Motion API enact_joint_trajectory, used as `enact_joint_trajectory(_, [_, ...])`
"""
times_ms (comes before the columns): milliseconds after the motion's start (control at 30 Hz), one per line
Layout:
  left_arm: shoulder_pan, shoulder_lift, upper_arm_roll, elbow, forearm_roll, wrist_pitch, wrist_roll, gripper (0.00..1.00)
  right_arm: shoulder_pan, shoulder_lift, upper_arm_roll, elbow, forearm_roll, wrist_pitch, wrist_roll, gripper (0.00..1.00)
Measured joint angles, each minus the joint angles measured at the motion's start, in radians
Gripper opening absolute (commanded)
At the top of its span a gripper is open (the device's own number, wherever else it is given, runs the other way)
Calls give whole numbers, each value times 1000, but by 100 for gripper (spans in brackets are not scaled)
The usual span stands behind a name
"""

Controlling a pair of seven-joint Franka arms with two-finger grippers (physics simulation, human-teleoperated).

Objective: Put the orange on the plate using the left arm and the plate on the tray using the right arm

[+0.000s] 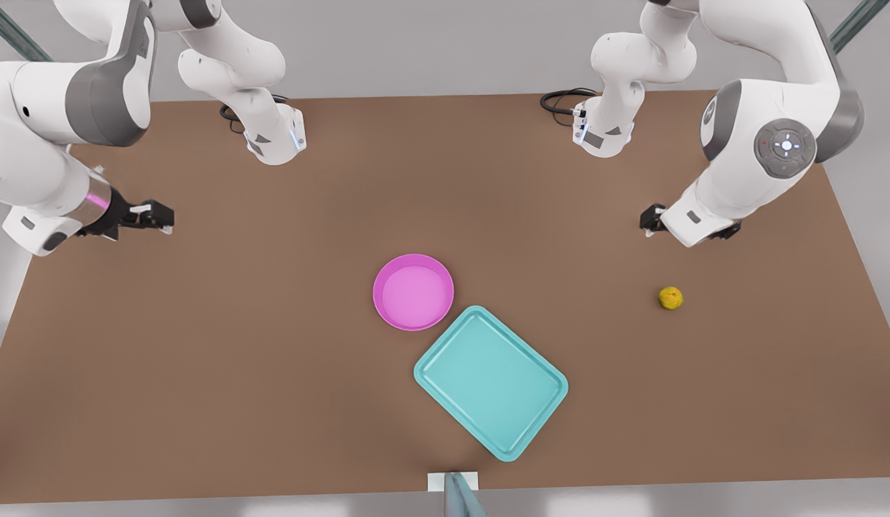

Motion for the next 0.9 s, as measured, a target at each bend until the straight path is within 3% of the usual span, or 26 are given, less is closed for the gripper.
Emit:
enact_joint_trajectory(133, [-3, 128, 74, -65, -2, 55, -1, 100, 0, 1, -1, 0, 0, 32, -14, 100])
enact_joint_trajectory(267, [94, 343, 120, -176, -4, 268, 4, 100, 1, 3, -1, -2, -1, 48, -25, 100])
enact_joint_trajectory(400, [119, 453, 135, -193, -6, 464, 14, 100, 2, 10, -1, -5, -1, 57, -33, 100])
enact_joint_trajectory(600, [147, 470, 150, -297, 0, 607, 53, 100, 3, 20, -1, -5, -2, 63, -43, 100])
enact_joint_trajectory(900, [162, 446, 170, -401, 2, 666, 115, 100, 2, 32, -1, -6, -2, 65, -54, 100])
